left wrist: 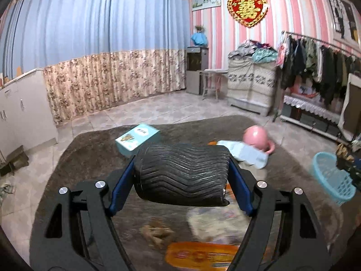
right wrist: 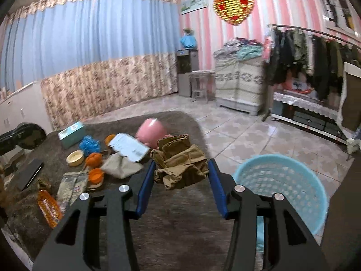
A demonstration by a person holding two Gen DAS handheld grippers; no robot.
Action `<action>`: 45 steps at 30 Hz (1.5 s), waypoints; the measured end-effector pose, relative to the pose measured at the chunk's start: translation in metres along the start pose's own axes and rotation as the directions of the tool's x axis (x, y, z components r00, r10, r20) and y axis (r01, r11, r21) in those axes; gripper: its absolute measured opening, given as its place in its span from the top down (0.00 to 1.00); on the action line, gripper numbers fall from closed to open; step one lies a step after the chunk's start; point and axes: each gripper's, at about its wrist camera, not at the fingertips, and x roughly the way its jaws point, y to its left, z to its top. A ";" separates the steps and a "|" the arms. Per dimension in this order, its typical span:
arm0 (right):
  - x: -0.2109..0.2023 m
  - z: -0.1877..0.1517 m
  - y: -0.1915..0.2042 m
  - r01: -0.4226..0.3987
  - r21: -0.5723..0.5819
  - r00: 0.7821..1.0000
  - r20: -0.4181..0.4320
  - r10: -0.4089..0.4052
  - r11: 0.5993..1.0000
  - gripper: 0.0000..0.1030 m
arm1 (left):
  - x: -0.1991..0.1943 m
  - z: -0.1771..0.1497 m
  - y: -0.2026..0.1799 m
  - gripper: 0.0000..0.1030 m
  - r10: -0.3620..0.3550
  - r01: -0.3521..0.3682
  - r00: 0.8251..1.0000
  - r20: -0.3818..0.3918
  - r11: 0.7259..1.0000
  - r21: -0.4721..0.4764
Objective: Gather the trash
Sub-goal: 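Grasp the black foam roller with the left gripper while the right carries the rag, then carry the rag over the blue basket and open the right gripper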
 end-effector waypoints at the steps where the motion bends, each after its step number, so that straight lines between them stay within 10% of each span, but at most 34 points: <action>1: -0.001 0.000 -0.007 0.014 0.014 1.000 0.003 -0.014 1.000 0.54 | -0.005 0.002 -0.008 0.27 -0.015 0.015 1.000 0.005 1.000 0.001; 26: -0.016 -0.016 -0.185 0.340 0.245 0.939 -0.029 -0.343 0.908 0.54 | 0.013 0.000 -0.225 0.27 -0.334 0.331 0.943 -0.003 0.935 0.123; 45: 0.004 -0.037 -0.227 0.435 0.367 0.900 -0.157 -0.406 0.822 0.54 | 0.114 -0.046 -0.401 0.27 -0.489 0.535 0.843 -0.224 0.806 0.254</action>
